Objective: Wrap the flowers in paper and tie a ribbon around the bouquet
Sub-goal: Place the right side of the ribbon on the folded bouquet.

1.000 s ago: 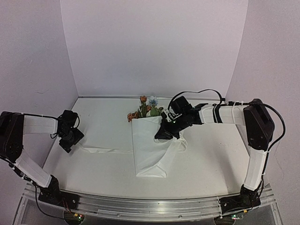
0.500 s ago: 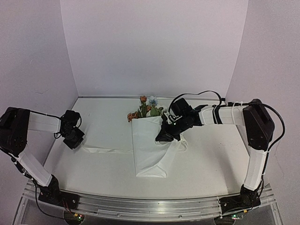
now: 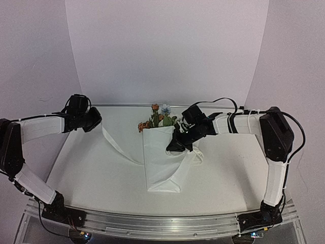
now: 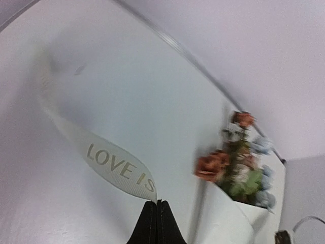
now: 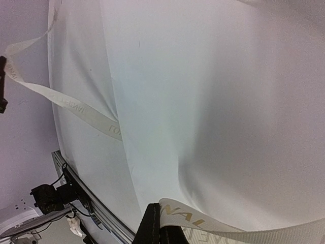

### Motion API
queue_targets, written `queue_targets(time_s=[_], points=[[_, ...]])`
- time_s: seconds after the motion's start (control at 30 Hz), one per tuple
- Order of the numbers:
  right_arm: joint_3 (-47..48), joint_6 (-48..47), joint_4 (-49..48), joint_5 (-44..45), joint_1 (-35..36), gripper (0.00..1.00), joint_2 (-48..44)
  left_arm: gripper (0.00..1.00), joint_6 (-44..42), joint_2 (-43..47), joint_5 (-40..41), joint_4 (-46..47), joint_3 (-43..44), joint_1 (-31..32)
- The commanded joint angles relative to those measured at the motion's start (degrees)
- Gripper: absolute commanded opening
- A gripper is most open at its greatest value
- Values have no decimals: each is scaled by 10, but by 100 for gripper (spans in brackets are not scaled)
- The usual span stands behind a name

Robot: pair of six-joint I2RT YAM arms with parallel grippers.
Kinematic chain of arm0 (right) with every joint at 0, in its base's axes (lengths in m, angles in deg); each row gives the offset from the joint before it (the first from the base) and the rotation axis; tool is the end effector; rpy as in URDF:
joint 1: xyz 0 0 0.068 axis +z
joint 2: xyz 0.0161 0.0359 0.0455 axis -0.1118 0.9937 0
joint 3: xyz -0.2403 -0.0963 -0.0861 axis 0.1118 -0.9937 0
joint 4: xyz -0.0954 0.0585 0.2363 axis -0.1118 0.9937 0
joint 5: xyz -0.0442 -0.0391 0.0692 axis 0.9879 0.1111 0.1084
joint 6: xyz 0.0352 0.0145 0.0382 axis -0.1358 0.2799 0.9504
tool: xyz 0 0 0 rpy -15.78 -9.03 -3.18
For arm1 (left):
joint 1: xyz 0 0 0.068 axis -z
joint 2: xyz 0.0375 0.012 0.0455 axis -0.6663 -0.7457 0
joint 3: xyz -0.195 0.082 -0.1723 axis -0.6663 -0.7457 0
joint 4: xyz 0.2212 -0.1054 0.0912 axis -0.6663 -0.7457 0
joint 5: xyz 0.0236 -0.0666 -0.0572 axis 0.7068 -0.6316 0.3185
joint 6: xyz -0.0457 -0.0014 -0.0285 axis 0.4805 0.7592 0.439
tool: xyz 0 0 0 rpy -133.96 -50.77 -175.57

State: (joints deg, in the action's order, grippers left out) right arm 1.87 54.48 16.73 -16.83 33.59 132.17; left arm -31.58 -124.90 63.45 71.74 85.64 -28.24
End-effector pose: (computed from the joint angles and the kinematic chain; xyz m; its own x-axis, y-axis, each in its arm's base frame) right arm 0.3139 0.2893 0.1905 -0.9868 -0.0679 -0.1470 -0.1560 0.6412 0.7513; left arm 0.3094 -0.0738 0.2291 -0.5687 -0.6361 -0.5215 -0.3140 0.7539 -0.5771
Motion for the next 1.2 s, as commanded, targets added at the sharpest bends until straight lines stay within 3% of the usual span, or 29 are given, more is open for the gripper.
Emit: queue_targets(time_s=[0.0,0.13,0.2,0.4,0.53,0.9,1.1,1.17], points=[[53,44,-15,12,5,0,40,0,-150,17,-98,129,59,115],[84,69,-15,12,5,1,69,0,-232,-13,-199,197,67,203],[85,74,-15,18,4,8,68,0,-267,-33,-241,217,71,229],[71,73,-14,43,4,45,36,0,-317,-74,-317,216,82,265],[51,61,-3,76,4,56,-3,0,-325,-89,-344,218,87,266],[-30,0,30,162,4,68,-129,0,-345,-140,-449,166,170,266],[-138,-126,-89,174,11,76,-210,0,-350,-157,-506,139,208,266],[-142,-159,-121,157,14,71,-204,0,-352,-156,-513,134,214,266]])
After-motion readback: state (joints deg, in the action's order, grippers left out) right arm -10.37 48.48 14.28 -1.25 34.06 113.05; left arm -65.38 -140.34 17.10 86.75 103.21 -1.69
